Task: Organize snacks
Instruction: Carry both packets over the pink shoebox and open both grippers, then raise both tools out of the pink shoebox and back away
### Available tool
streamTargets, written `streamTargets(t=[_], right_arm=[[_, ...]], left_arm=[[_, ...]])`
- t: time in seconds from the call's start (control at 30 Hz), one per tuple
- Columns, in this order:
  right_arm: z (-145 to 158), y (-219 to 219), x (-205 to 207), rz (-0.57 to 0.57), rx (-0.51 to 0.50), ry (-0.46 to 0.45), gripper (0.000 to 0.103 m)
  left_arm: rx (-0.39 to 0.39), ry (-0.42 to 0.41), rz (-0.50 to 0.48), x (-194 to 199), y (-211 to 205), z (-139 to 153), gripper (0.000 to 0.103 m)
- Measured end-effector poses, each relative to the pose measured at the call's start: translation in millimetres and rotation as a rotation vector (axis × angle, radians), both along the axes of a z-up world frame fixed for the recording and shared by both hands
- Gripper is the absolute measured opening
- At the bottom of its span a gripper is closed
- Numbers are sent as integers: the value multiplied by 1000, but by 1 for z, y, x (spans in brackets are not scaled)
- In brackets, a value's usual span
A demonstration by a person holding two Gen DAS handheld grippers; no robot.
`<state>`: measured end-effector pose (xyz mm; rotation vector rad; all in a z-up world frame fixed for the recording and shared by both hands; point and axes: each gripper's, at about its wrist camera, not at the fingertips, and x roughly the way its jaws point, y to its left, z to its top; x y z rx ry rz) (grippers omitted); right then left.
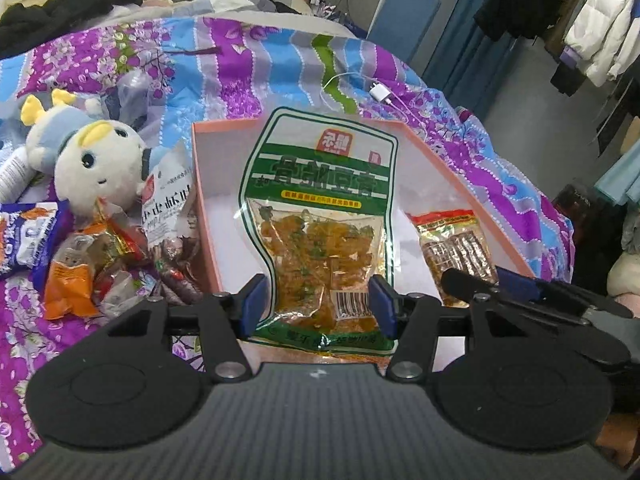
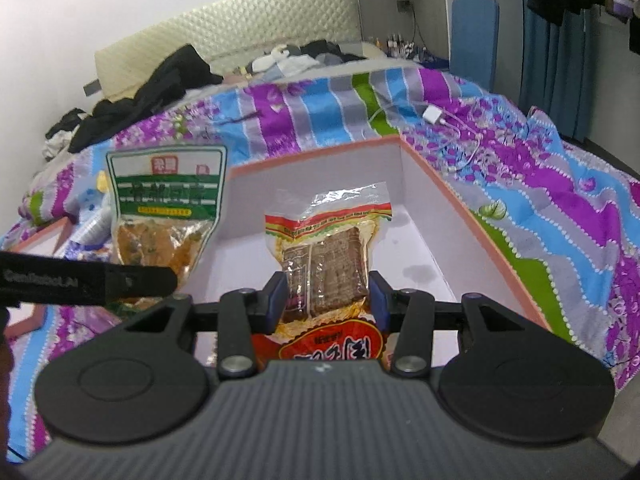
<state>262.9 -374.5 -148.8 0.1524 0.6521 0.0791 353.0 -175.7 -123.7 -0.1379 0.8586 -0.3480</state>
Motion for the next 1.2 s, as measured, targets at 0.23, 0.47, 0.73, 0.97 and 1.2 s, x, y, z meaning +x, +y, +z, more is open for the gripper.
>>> streamTargets(t=[0.23,0.47,0.73,0.97,1.2], right_arm=[[-23,-1,7,-20,14,49,59],[-15,2,-2,-33,6,35,58],[19,17,-37,-22,11,-26,58],[49,38,-81,-3,30,-85,58],[69,57,-124,22,51,-128,58]], left_arm=[[23,23,-7,9,-3,-21,75],[6,-25,-8,-4,5,-4,77],[-7,-90,8,-51,26,35,77],[-8,-139,28,-108,54,66,77],[-13,-173,67,-163,84,86,77]])
